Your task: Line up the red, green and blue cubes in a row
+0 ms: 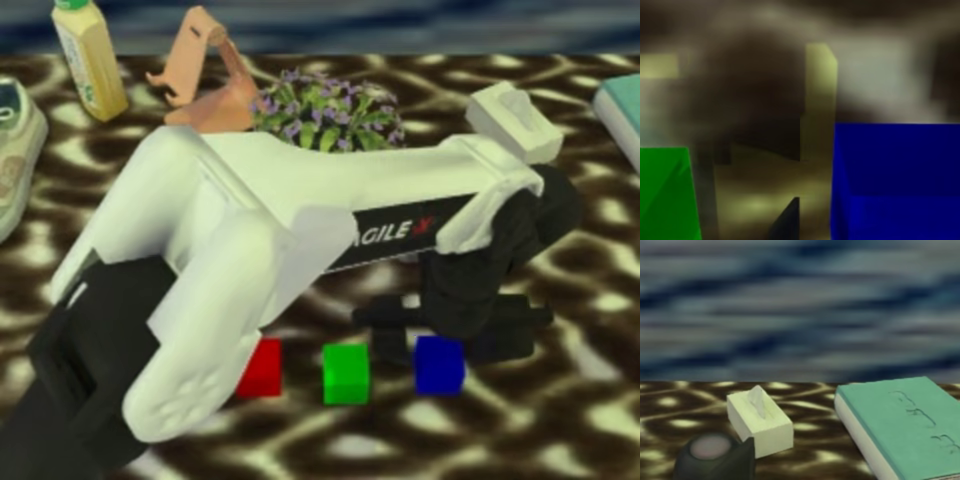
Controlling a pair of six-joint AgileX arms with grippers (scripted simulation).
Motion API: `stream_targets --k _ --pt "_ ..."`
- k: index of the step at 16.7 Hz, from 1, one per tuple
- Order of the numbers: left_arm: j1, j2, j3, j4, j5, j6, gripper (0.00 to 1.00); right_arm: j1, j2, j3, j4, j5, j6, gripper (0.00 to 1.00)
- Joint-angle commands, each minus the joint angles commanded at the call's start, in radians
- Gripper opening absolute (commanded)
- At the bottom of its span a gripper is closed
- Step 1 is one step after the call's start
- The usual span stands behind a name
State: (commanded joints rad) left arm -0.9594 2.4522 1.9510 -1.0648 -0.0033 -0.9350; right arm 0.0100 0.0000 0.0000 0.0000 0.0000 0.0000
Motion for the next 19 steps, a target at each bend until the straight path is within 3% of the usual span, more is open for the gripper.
stream_targets --k 10,19 --pt "0.000 -0.001 0.004 -0.004 0.000 0.000 1.00 0.000 0.000 0.000 0.000 0.000 0.000 1.00" --pt "0.018 -0.052 0.188 -0.239 -0.001 -0.003 1.00 0.000 0.000 0.000 0.000 0.000 0.000 1.00"
